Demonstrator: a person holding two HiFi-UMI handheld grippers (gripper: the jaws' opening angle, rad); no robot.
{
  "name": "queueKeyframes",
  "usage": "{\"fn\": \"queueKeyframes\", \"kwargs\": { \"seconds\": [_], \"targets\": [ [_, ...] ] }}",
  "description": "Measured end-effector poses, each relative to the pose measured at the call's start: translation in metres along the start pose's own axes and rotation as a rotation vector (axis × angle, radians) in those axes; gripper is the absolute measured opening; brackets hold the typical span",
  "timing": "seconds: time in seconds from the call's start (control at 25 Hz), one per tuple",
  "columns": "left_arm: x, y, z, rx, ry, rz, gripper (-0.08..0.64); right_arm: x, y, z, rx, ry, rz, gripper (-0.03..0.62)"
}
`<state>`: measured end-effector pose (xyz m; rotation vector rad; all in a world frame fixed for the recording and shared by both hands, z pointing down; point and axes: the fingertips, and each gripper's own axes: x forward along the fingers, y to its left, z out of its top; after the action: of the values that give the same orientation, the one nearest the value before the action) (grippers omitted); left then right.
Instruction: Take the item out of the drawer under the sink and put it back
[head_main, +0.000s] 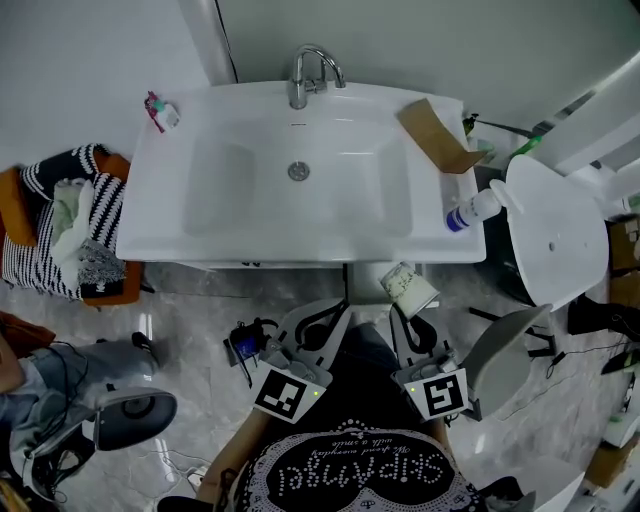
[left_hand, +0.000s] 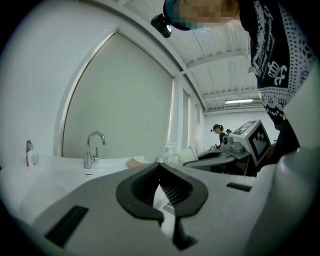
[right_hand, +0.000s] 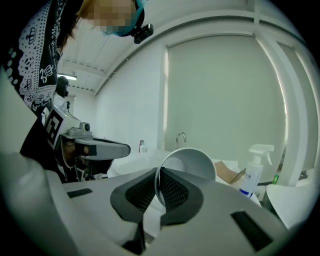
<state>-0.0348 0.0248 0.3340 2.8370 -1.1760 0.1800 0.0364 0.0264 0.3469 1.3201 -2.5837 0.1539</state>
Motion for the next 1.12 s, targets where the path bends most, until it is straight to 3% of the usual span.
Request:
{"fn": "queueKeyframes", "kwargs": {
  "seconds": [0.56, 1.12],
  "targets": [
    [-0.003, 0.001, 0.001, 0.014, 0.011, -0.002, 0.0, 0.007, 0.009, 0.003, -0.019, 0.0, 0.047, 0.023],
    [-0.008, 0.004, 0.002, -0.002, -0.011, -0.006, 0.0, 0.006, 0.013, 0.003, -0.02, 0.001, 0.032, 0.023]
  ]
}}
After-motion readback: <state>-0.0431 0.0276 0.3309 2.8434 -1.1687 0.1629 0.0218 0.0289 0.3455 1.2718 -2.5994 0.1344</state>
